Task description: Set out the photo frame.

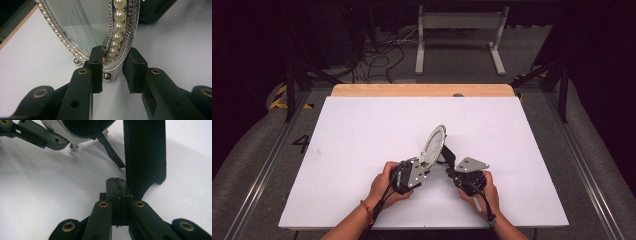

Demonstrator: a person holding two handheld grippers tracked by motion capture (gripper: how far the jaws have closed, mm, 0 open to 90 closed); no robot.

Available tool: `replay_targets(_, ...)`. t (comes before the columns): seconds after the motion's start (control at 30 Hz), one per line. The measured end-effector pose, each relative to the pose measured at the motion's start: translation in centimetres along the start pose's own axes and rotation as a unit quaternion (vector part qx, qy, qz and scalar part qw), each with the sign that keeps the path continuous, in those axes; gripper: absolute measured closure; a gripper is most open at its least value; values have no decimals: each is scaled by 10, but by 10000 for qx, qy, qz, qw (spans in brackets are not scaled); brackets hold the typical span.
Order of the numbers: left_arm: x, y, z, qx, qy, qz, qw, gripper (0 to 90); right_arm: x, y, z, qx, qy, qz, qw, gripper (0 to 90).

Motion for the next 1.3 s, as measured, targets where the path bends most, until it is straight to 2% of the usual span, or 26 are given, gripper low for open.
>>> replay_targets(0.07, 0, -4, 2, -215, -82, -191, 9996, 690, 0, 0, 0, 11, 15, 13, 10000, 900)
replay_targets(0.13, 1, -10, 6, -462, -259, -476, 9975, 690, 0, 0, -1, 28, 22, 3, 10000, 900)
replay_targets(0.27, -3, -16, 13, -707, -353, -577, 9952, 683, 0, -1, -1, 32, -8, -11, 10000, 900)
replay_targets(0.33, -6, -19, 16, -821, -394, -612, 9940, 699, 0, -1, -1, 12, -32, -3, 10000, 900)
replay_targets(0.4, -8, -21, 22, -892, -530, -674, 9923, 738, -1, -1, -3, -66, -79, -8, 9999, 900)
replay_targets(0.5, -13, -21, 33, -625, -725, -512, 9941, 883, -1, -1, -7, -83, -11, -15, 10000, 900)
replay_targets(0.53, -14, -20, 36, -590, -843, -474, 9936, 900, -2, -1, -9, -98, 5, -15, 10000, 900)
replay_targets(0.6, -17, -18, 41, -489, -940, -384, 9936, 900, -2, -1, -11, -94, 54, -22, 9999, 900)
replay_targets(0.67, -20, -13, 46, -438, -1152, -263, 9920, 900, -2, -1, -14, -157, 42, -14, 9999, 900)
replay_targets(0.7, -21, -11, 47, -393, -1193, -218, 9918, 900, -2, -1, -15, -194, 31, -15, 9998, 900)
replay_targets(0.83, -23, -8, 47, -415, -1209, -126, 9917, 881, -2, -1, -19, -270, 30, -5, 9996, 900)
replay_targets(0.97, -21, -7, 44, -425, -1094, -114, 9930, 862, -2, -1, -26, -296, 138, -46, 9995, 900)
replay_targets(1.1, -20, -8, 43, -323, -1102, -190, 9932, 850, -3, -3, -32, -374, 143, -51, 9992, 900)
replay_targets(1.17, -20, -9, 43, -332, -1082, -201, 9934, 852, -4, -4, -36, -406, 276, -108, 9987, 900)
replay_targets(1.3, -20, -8, 43, -319, -1067, -180, 9936, 848, -4, -5, -37, -424, 256, -116, 9987, 900)
Point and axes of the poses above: each handheld gripper's, and its own axes: y roughly forward along the jaws, x roughly out of its top, z roughly to its left, the point moved 4 cm from there along y, roughly forward along the jaws, and after that the axes turned 6 degrees about x, right-handed, at the moved point
